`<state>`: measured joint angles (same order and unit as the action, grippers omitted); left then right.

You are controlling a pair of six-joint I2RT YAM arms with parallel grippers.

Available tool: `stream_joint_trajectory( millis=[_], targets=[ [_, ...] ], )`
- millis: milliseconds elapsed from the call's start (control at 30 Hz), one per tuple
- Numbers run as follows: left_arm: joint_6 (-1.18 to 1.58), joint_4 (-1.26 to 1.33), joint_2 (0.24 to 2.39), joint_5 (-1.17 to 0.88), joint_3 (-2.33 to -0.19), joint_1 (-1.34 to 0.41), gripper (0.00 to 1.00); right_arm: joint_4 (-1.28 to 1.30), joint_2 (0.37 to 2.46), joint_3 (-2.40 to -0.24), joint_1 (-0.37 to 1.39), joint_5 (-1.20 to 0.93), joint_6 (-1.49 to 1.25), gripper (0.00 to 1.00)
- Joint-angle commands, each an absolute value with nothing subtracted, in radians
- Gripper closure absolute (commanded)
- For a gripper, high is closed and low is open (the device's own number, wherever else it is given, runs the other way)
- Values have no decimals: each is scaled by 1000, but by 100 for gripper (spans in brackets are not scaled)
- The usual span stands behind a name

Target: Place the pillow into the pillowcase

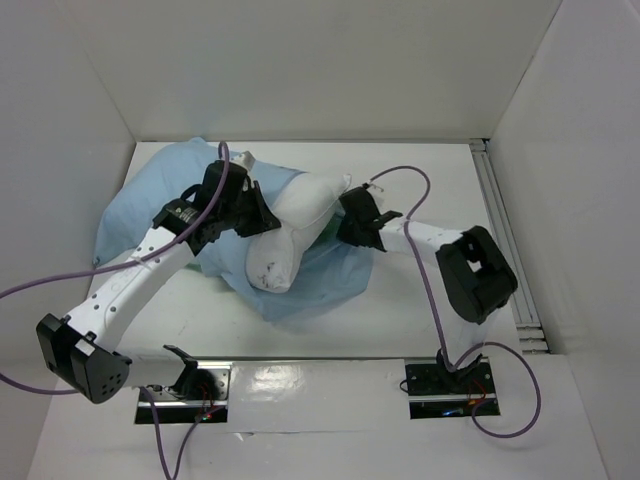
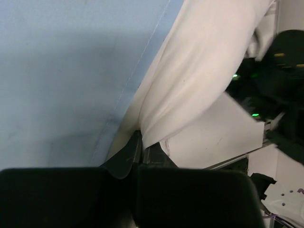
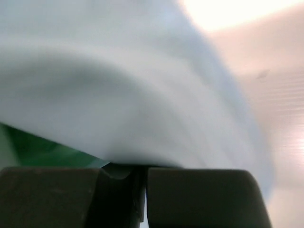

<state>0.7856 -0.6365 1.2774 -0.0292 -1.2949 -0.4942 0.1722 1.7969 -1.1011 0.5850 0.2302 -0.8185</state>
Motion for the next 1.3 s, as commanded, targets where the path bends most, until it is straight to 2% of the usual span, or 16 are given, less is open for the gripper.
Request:
stream_joint_trajectory(
  millis=[0,233,400,500,533,567,600,667,733,833,967,1167,1267],
  targets=[
    [753,-753,1308,23,-1393,-497,100,103,1619,-1046,468,200,-784,100],
    [589,-893,1408,14,-1394,-517,100,-40,1464,-1014,296,-88,-805,100],
    [512,-976,1496,87,-1439,-561,100,-239,1379,-979,287,-181,-818,100],
    [479,-985,1514,72,-1540,-592,100,-180,1391,-1022,302,-201,-783,100],
    [469,-976,1514,34,-1578,-607,95,-163,1391,-1041,320,-201,-747,100],
    [459,-976,1523,17,-1615,-629,82,-149,1402,-1052,321,-210,-732,100],
    [459,-951,1523,3,-1673,-643,51,-134,1417,-1061,336,-210,-720,100],
    [459,-887,1523,4,-1721,-691,31,-107,1430,-1081,360,-219,-687,100],
    [459,-820,1523,20,-1770,-703,17,-86,1430,-1091,374,-230,-675,100],
    [448,-784,1561,73,-1842,-730,16,-75,1430,-1100,385,-230,-664,100],
    [425,-677,1629,193,-1842,-756,15,-64,1430,-1100,394,-239,-653,100],
    [393,-519,1752,394,-1804,-788,8,-64,1411,-1091,394,-249,-663,100],
    [393,-518,1828,432,-1784,-788,10,-54,1411,-1080,394,-249,-663,100]
  ],
)
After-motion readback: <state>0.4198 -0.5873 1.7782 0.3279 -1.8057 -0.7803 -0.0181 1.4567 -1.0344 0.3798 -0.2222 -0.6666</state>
